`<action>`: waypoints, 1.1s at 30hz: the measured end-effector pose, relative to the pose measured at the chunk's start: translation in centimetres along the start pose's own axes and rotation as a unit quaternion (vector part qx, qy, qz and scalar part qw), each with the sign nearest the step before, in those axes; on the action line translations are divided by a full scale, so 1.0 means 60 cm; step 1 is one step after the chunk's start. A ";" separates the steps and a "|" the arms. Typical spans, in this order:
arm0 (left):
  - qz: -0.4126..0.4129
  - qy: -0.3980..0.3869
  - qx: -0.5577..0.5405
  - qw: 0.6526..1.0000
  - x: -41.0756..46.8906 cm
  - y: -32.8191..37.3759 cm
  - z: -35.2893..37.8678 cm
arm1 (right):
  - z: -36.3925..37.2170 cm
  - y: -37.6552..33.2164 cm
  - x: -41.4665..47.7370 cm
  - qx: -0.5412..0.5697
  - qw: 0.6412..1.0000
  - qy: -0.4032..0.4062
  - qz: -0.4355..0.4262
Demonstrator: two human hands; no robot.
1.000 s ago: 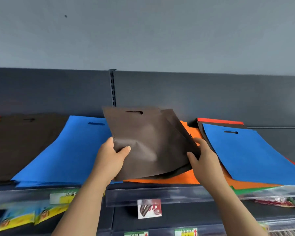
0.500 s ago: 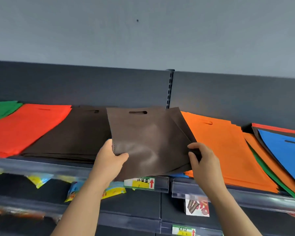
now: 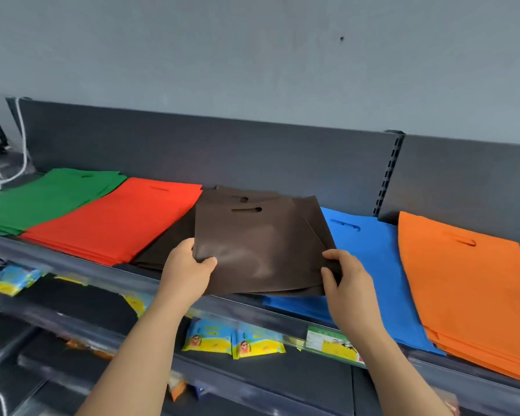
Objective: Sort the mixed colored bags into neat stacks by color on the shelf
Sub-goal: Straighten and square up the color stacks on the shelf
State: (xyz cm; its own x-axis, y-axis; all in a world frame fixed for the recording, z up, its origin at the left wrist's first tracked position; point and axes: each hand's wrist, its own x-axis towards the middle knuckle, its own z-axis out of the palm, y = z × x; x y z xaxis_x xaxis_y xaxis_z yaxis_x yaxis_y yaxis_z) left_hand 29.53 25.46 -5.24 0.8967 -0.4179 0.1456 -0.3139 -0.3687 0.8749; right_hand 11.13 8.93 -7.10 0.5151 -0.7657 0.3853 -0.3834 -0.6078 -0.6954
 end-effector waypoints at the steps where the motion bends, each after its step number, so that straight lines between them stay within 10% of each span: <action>1: 0.001 -0.004 0.004 1.000 0.015 -0.008 -0.012 | 0.015 -0.012 0.001 -0.002 1.000 -0.002 0.006; 23: 0.087 -0.114 0.333 0.932 0.230 -0.104 -0.070 | 0.161 -0.125 0.013 -0.342 0.934 -0.081 0.064; 33: 0.245 -0.112 0.197 0.943 0.145 -0.031 -0.017 | 0.093 -0.104 0.007 -0.266 0.961 0.001 0.072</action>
State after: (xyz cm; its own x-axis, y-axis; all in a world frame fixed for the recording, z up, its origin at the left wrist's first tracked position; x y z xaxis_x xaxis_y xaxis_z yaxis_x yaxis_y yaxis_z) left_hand 38.22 23.37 -5.10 0.5398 -0.7665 0.3480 -0.8045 -0.3480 0.4814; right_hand 18.02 13.58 -5.97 0.4257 -0.8504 0.3092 -0.7893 -0.5161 -0.3327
